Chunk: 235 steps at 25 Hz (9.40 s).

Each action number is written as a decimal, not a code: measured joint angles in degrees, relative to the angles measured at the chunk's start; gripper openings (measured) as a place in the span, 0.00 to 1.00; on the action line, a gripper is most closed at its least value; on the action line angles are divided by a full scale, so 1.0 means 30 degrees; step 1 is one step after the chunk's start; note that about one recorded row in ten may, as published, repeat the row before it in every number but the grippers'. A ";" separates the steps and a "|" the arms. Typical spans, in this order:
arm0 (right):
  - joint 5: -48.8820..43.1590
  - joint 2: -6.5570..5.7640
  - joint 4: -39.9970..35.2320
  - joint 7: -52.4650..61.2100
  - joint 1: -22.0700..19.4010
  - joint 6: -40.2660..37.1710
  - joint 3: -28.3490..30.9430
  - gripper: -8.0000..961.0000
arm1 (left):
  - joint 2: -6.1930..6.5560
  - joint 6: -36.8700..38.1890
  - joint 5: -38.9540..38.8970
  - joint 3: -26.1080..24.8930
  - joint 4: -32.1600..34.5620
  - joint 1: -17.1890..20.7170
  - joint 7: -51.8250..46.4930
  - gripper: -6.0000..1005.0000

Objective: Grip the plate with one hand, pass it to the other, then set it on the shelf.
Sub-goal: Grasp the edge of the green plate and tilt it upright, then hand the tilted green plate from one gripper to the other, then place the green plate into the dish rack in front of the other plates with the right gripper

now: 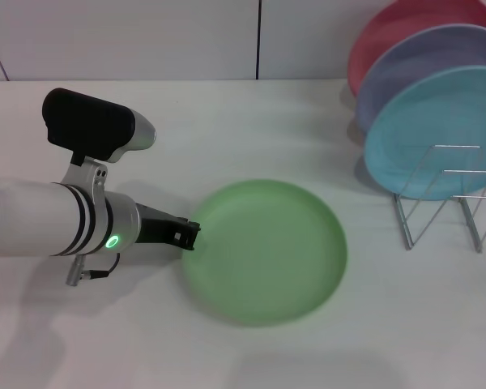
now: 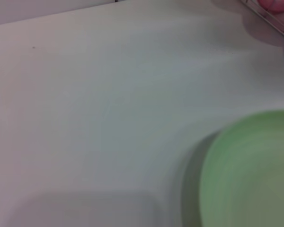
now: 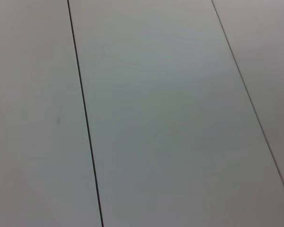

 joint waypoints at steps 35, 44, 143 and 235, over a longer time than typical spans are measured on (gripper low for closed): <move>-1.3934 -0.0148 -1.9851 1.8854 0.3553 1.0616 -0.3363 0.77 | 0.0127 -0.0222 0.0691 -0.2323 -0.6759 0.0537 0.2494 0.05; -3.1562 -0.0316 -2.8725 3.8818 0.5122 1.1386 -0.2985 0.76 | 0.0100 0.1289 0.0843 -0.2265 -0.6839 0.0758 0.2952 0.05; -3.9892 -0.0204 -2.6761 4.1876 0.8844 1.0547 -0.5291 0.11 | 0.0052 0.5465 -0.1125 -0.0967 -0.7851 0.2362 0.4363 0.41; -3.9169 0.0130 -3.7988 1.3732 0.5494 0.1469 0.0866 0.07 | -0.0170 3.4270 -0.1079 0.7149 1.0469 0.0494 -0.1050 0.78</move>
